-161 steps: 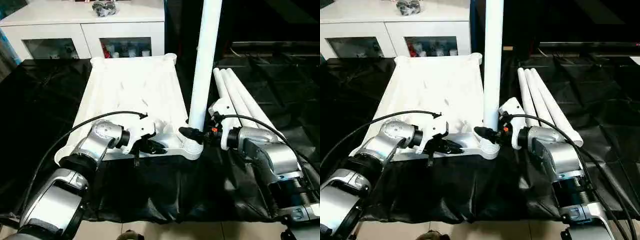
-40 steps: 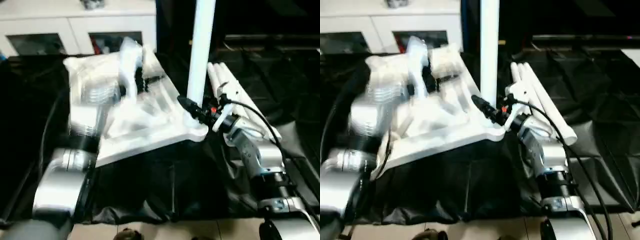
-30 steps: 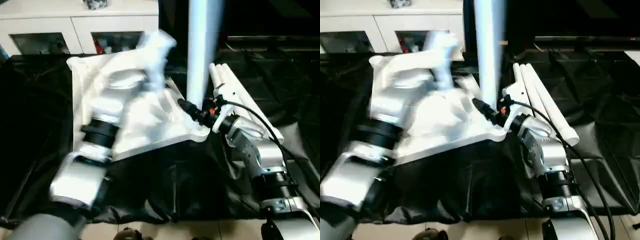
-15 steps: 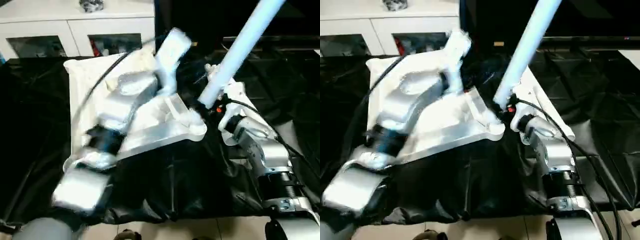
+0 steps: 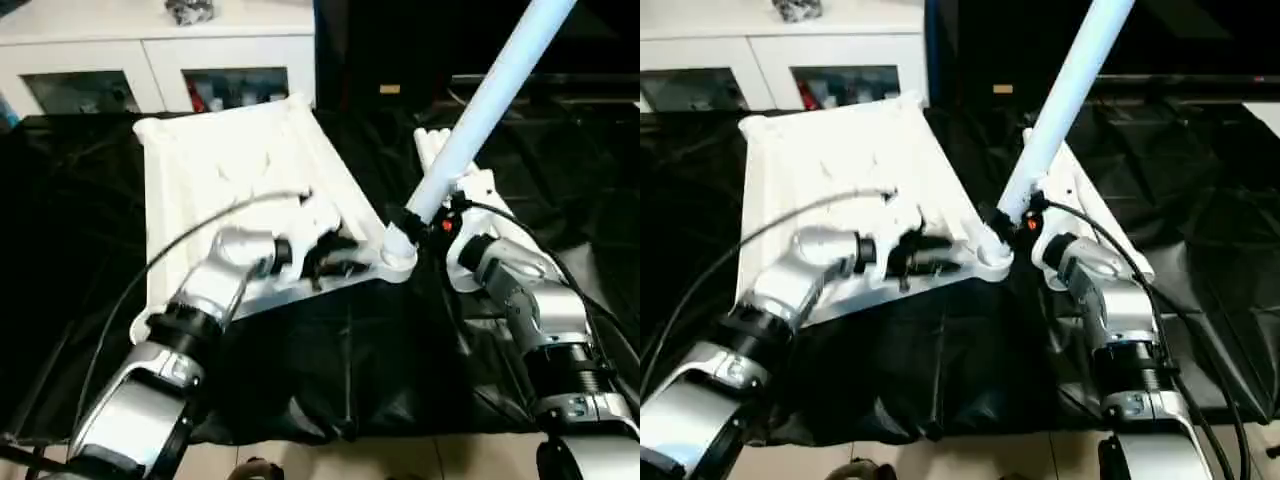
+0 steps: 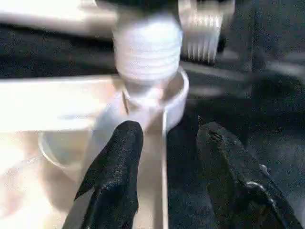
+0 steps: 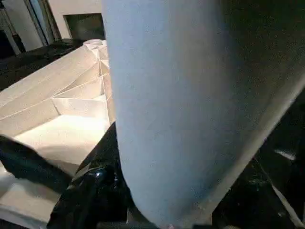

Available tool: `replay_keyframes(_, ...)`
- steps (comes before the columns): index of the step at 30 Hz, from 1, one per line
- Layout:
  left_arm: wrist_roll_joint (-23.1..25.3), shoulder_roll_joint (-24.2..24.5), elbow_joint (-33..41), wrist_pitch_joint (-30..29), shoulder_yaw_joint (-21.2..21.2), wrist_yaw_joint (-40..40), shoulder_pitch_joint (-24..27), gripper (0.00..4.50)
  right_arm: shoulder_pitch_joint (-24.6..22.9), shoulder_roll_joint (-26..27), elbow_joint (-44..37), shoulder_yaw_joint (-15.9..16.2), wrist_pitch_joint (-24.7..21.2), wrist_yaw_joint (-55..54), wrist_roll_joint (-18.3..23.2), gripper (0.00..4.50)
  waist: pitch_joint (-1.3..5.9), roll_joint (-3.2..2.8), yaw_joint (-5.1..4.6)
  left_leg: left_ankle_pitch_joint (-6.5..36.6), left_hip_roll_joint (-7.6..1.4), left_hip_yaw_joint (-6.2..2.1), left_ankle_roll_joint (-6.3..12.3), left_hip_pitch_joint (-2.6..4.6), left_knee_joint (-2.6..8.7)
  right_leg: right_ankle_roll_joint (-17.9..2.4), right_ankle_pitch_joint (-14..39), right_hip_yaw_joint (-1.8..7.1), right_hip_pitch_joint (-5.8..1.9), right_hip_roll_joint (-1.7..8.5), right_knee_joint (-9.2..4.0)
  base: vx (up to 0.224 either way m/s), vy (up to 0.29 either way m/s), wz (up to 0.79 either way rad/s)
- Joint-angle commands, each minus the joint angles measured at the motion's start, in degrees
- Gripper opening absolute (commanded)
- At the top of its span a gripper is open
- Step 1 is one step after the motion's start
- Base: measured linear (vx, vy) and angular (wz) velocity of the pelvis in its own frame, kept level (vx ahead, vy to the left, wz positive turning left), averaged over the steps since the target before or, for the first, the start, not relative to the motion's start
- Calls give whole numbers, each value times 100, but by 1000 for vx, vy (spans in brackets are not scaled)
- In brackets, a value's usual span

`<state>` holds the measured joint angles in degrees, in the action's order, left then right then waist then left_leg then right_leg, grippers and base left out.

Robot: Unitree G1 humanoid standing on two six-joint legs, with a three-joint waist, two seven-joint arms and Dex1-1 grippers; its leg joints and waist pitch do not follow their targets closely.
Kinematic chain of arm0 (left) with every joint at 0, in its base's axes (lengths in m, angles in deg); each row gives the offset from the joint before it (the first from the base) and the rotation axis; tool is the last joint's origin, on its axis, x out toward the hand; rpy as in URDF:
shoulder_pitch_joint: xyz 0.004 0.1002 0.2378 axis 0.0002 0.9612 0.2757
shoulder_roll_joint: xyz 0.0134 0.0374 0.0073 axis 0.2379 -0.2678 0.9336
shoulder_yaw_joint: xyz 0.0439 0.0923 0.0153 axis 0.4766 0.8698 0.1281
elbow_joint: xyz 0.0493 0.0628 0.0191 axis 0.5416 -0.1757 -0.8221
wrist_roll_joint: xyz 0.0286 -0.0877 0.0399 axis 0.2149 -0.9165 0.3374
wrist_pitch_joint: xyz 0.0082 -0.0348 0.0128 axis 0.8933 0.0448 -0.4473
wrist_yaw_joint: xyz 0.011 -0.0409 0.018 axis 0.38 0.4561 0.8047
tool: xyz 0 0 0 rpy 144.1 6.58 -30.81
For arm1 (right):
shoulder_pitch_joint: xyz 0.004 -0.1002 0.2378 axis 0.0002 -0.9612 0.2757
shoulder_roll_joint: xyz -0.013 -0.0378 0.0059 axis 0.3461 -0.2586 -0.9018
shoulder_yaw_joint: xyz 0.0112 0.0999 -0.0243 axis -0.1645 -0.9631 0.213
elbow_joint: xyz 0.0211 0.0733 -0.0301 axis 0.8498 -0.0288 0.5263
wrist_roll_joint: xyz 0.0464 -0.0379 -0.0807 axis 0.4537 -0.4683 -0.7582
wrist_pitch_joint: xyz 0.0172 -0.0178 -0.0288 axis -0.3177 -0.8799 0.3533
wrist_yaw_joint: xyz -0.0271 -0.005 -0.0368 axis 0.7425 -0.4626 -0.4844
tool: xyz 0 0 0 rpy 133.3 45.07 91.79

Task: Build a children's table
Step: Insert table leg to table base

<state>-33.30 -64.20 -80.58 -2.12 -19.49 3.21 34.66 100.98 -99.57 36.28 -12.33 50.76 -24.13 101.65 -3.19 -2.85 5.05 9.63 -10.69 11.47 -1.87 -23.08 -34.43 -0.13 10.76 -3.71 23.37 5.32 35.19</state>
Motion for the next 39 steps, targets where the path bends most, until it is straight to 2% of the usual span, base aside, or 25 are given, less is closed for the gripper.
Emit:
replay_keyframes(1,162,55,-255,172,103,75,-73,215,112,-36,61,47,-44,75,-46,188,471,57,0,822,-218,-121,301,161,356,-1402,343,217,-326,316,-351,0,0,0)
replay_keyframes(4,241,41,-575,316,147,48,-160,215,110,-67,73,86,-45,112,-56,188,477,42,-2,812,-220,-120,325,167,348,-1446,267,215,-317,313,-353,0,0,0)
replay_keyframes(5,239,23,-699,346,128,33,-199,186,107,-73,69,87,-45,125,-61,188,477,48,-5,811,-217,-117,323,168,346,-1451,245,215,-317,307,-349,0,0,0)
replay_keyframes(8,242,-25,-1022,453,66,2,-300,179,116,-82,87,82,-37,149,-77,188,488,40,5,762,-219,-123,347,167,340,-1497,79,211,-332,316,-329,0,0,0)
replay_keyframes(9,245,-35,-1087,481,48,-12,-321,159,121,-84,93,82,-34,152,-79,188,486,39,9,767,-213,-119,361,161,335,-1527,38,210,-337,318,-325,0,0,0)
replay_keyframes(11,239,-49,-1161,493,24,-8,-347,135,119,-90,92,86,-34,157,-78,188,488,25,9,782,-225,-122,365,166,337,-1545,47,208,-332,320,-324,0,0,0)
replay_keyframes(14,193,-83,-1369,529,-44,56,-423,126,121,-103,100,103,-26,179,-79,188,481,36,14,837,-217,-119,353,168,338,-1545,158,207,-337,325,-339,0,0,0)
replay_keyframes(15,203,-82,-1493,588,-57,49,-475,98,123,-120,105,131,-28,222,-77,188,482,31,14,861,-222,-123,351,169,339,-1548,180,205,-338,325,-341,0,0,0)
replay_keyframes(18,242,-79,-1713,716,-67,82,-568,88,132,-133,128,169,-41,294,-97,188,483,37,16,841,-217,-122,368,163,335,-1555,130,204,-344,324,-337,0,0,0)
replay_keyframes(19,252,-73,-1760,729,-60,109,-588,79,134,-143,143,186,-55,332,-109,188,489,55,17,814,-222,-120,383,164,333,-1561,96,206,-345,325,-332,0,0,0)
replay_keyframes(20,256,-71,-1774,730,-56,120,-595,65,135,-147,148,194,-60,348,-113,188,486,47,20,812,-222,-121,389,167,334,-1569,98,205,-339,326,-329,0,0,0)
replay_keyframes(26,381,-36,-1959,830,-18,209,-655,17,199,-193,271,356,-155,601,-198,188,478,53,26,858,-230,-120,403,166,334,-1589,205,203,-342,333,-337,0,0,0)
replay_keyframes(27,402,-23,-1997,846,5,248,-664,2,232,-213,312,419,-222,697,-211,188,464,37,23,935,-229,-121,382,167,344,-1578,340,199,-340,332,-354,0,0,0)
replay_keyframes(32,445,23,-2094,951,58,432,-678,0,380,-271,597,567,-267,886,-315,188,454,60,19,1091,-240,-118,276,188,358,-1565,568,206,-333,341,-382,0,0,0)
replay_keyframes(35,393,67,-2019,1026,47,662,-657,0,451,-298,732,577,-320,954,-317,188,457,42,29,1057,-244,-118,256,191,360,-1584,542,204,-327,338,-376,0,0,0)
replay_keyframes(37,282,134,-1880,1159,1,1050,-605,0,511,-353,814,645,-407,1100,-355,188,461,95,34,985,-244,-115,285,179,359,-1590,469,203,-340,336,-358,0,0,0)
replay_keyframes(39,217,185,-1777,1189,-8,1325,-557,0,519,-410,840,718,-469,1229,-391,188,467,70,40,924,-249,-119,341,173,353,-1600,400,197,-337,341,-338,0,0,0)
